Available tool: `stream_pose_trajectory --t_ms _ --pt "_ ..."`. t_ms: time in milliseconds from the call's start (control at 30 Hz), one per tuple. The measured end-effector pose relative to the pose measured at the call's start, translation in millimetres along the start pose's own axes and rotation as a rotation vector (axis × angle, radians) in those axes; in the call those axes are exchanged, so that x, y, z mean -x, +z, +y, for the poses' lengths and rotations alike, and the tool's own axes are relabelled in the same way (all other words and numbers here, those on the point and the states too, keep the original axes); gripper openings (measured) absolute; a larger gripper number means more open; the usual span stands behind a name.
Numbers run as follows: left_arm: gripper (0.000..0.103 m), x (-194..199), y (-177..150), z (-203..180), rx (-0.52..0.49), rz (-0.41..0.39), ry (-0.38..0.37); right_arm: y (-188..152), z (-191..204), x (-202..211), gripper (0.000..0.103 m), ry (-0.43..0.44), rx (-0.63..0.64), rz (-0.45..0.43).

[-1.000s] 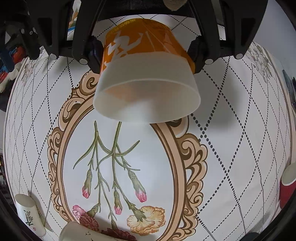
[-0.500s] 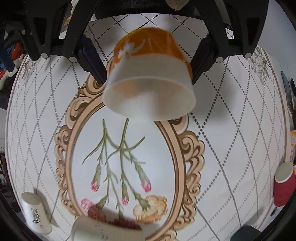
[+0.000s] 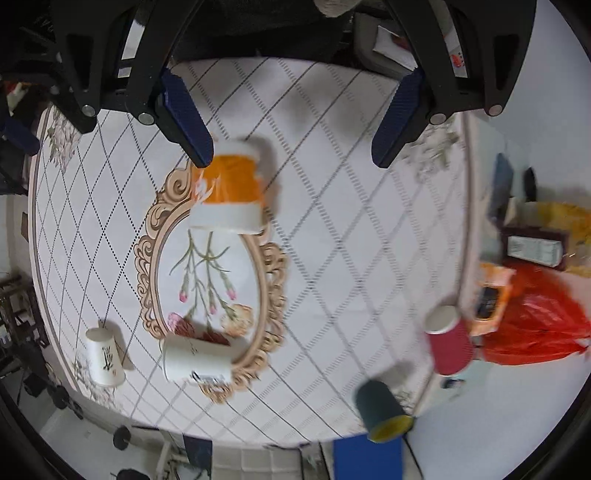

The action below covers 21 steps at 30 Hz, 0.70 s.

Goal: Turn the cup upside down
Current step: 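Close the right gripper on the cup while the left gripper releases it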

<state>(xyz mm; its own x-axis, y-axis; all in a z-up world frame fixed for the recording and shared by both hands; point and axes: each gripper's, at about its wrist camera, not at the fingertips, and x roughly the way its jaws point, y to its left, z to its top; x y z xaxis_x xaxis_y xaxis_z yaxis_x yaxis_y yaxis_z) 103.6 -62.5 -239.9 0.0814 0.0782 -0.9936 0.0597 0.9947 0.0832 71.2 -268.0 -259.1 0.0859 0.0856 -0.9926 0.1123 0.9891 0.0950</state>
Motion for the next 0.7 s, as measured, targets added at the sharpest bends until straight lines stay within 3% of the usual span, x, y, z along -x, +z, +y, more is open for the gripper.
stream_pose_trajectory --t_ms 267,500,600,700 --pt "0.088 31.3 -18.7 29.2 -0.001 -0.068 -0.024 -23.9 33.3 67.6 0.103 0.042 0.016 -0.086" --pt "0.088 28.9 -36.1 61.1 0.040 -0.074 -0.054 -37.5 58.8 84.9 0.103 0.029 0.054 -0.089" --pt "0.089 8.2 -39.6 80.5 0.082 -0.053 -0.057 -31.3 78.9 79.3 0.103 -0.062 0.212 -0.099" --pt "0.091 -19.6 -42.7 96.1 0.133 -0.034 -0.053 -25.3 111.4 64.8 0.103 -0.224 0.533 -0.128"
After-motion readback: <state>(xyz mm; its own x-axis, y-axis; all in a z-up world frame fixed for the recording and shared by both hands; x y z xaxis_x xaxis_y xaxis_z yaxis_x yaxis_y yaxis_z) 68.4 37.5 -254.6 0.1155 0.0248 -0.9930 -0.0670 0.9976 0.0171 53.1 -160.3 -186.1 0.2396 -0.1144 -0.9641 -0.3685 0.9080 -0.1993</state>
